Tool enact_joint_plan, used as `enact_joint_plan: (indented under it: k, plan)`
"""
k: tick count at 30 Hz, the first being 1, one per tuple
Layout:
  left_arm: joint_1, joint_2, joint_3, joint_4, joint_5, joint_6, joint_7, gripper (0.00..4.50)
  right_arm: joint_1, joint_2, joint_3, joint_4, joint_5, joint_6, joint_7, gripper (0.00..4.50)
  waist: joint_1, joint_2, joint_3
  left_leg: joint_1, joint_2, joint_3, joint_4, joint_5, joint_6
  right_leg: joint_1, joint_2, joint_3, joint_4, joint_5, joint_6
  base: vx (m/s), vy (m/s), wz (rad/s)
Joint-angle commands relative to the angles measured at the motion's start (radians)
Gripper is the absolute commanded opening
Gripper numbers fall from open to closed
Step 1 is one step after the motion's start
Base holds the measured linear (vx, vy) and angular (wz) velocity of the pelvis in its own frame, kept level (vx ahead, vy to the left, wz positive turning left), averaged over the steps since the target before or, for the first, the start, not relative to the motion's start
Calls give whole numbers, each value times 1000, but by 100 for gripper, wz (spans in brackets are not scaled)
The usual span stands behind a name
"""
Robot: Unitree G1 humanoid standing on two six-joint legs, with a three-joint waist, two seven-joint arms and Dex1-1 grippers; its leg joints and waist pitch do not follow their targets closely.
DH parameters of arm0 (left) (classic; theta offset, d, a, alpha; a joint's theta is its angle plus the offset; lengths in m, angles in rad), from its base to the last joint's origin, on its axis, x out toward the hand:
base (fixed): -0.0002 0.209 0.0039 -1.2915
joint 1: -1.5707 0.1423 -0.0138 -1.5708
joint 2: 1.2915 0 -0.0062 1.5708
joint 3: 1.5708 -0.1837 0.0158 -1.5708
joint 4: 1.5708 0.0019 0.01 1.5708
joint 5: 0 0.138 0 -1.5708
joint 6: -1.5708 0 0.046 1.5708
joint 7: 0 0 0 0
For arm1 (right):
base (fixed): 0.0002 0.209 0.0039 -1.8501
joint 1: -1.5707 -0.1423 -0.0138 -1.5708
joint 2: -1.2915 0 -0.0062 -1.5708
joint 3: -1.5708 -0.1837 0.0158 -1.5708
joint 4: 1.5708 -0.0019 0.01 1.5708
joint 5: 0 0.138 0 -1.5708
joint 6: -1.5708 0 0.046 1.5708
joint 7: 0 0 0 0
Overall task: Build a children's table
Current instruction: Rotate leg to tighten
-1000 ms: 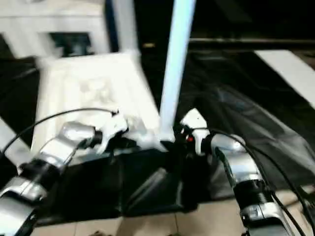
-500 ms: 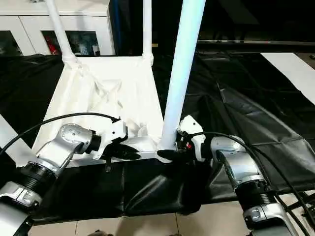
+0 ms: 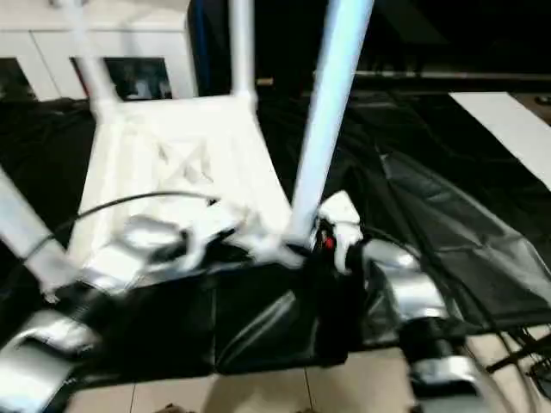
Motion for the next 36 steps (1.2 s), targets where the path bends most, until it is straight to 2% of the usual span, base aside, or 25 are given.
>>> enact_joint_plan:
  k: [1,2,3,4,6,7,10,11,12,14,16,17,18,19,21,23,25,26,28,30,32,34,36]
  plan:
    - [-25,-69,41,56,-2,21,164,0,12,57,7,22,-26,21,-133,275,-2,-16,-59,11,23,-9,-72,-286,7,36,-50,34,-93,-473,-145,0,0,0]
    - [-25,-69,41,56,-2,21,164,0,12,57,7,22,-26,21,-133,275,-3,-16,-59,14,23,-8,-73,-286,2,31,-46,33,-96,-474,-138,0,0,0]
    - [-33,-93,42,74,8,28,210,0,12,80,8,31,-45,17,-189,275,0,-18,-61,12,22,-9,-72,-281,4,35,-48,32,-95,-469,-136,0,0,0]
    - [-42,-121,35,99,26,28,260,0,5,111,13,48,-71,12,-255,275,-2,-13,-60,10,22,-9,-73,-276,4,34,-48,33,-95,-461,-136,0,0,0]
    - [-48,-145,27,124,45,21,298,0,-4,140,14,64,-87,8,-299,275,-4,-17,-60,11,18,-10,-73,-295,6,34,-46,30,-99,-482,-127,0,0,0]
    - [-53,-157,19,140,58,14,315,0,-12,156,19,72,-93,0,-311,275,-3,-12,-60,12,19,-10,-74,-296,8,33,-47,31,-100,-484,-124,0,0,0]
    - [-59,-159,12,156,69,-6,322,0,-19,162,27,77,-101,-32,-309,275,-4,-12,-61,12,18,-12,-75,-313,18,32,-47,30,-105,-496,-111,0,0,0]
    - [-60,-150,10,155,71,-19,312,0,-22,167,10,71,-71,-54,-291,309,-4,-12,-61,10,19,-13,-77,-313,21,34,-47,30,-104,-491,-112,0,0,0]
    - [-60,-150,10,155,71,-19,312,0,-22,167,10,71,-71,-54,-291,344,-5,-12,-61,8,20,-14,-78,-317,23,34,-48,29,-105,-490,-112,0,0,0]
    - [-58,-132,11,149,69,-41,284,0,-29,160,-9,61,-43,-71,-257,346,-4,-13,-61,9,20,-14,-79,-318,27,35,-48,28,-104,-485,-113,0,0,0]
    - [-55,-117,16,141,64,-54,257,0,-38,138,-11,61,-48,-80,-236,373,-6,-13,-60,5,21,-16,-82,-321,28,37,-49,27,-104,-482,-115,0,0,0]
    - [-55,-111,16,138,63,-60,245,0,-40,127,-8,57,-45,-74,-211,385,-9,-14,-61,1,20,-16,-82,-314,28,40,-48,27,-102,-474,-113,0,0,0]
    - [-51,-98,14,131,59,-69,212,0,-39,100,5,44,-41,-65,-154,385,-8,-15,-60,4,21,-16,-81,-313,30,40,-48,26,-103,-474,-114,0,0,0]
    - [-46,-84,12,122,55,-75,179,0,-36,70,19,30,-41,-62,-100,385,-12,-15,-60,4,21,-14,-80,-318,35,37,-47,28,-103,-473,-119,0,0,0]
    - [-32,-55,1,102,50,-103,104,0,-25,9,42,-4,-25,-52,20,385,-12,-17,-60,0,22,-13,-78,-302,47,41,-49,30,-101,-452,-128,0,0,0]
    - [-14,-15,-17,77,43,-138,19,0,-8,-64,64,-44,-15,-55,147,385,-6,-18,-62,2,24,-12,-76,-282,61,44,-49,31,-98,-418,-140,0,0,0]
    - [-7,-5,-23,66,35,-149,-14,0,-5,-78,66,-50,-15,-58,167,385,-7,-17,-63,0,25,-11,-75,-266,71,45,-51,32,-93,-388,-158,0,0,0]
    - [15,21,-34,22,8,-170,-98,0,-4,-104,65,-59,-15,-60,202,385,-5,-16,-64,1,27,-11,-76,-243,69,46,-51,32,-89,-362,-170,0,0,0]
    - [32,40,-38,-20,-18,-169,-158,0,-2,-126,70,-69,-16,-61,239,385,-6,-14,-67,1,31,-11,-75,-220,69,47,-50,33,-79,-303,-200,0,0,0]
    - [45,64,-46,-64,-39,-145,-224,0,6,-150,89,-87,-6,-51,295,385,0,-9,-70,6,34,-8,-71,-181,80,47,-47,34,-67,-207,-240,0,0,0]
    - [51,77,-50,-79,-43,-140,-254,0,11,-160,100,-99,0,-42,325,385,6,-11,-72,7,35,-4,-68,-148,92,49,-45,35,-57,-131,-265,0,0,0]
    - [51,77,-50,-79,-43,-140,-254,0,11,-160,100,-99,0,-42,325,385,8,-10,-71,5,33,-3,-67,-135,100,52,-45,35,-53,-105,-272,0,0,0]
    - [51,77,-50,-79,-43,-140,-254,0,11,-160,100,-99,0,-42,325,385,7,-12,-70,6,32,-2,-67,-146,95,53,-47,35,-56,-127,-270,0,0,0]
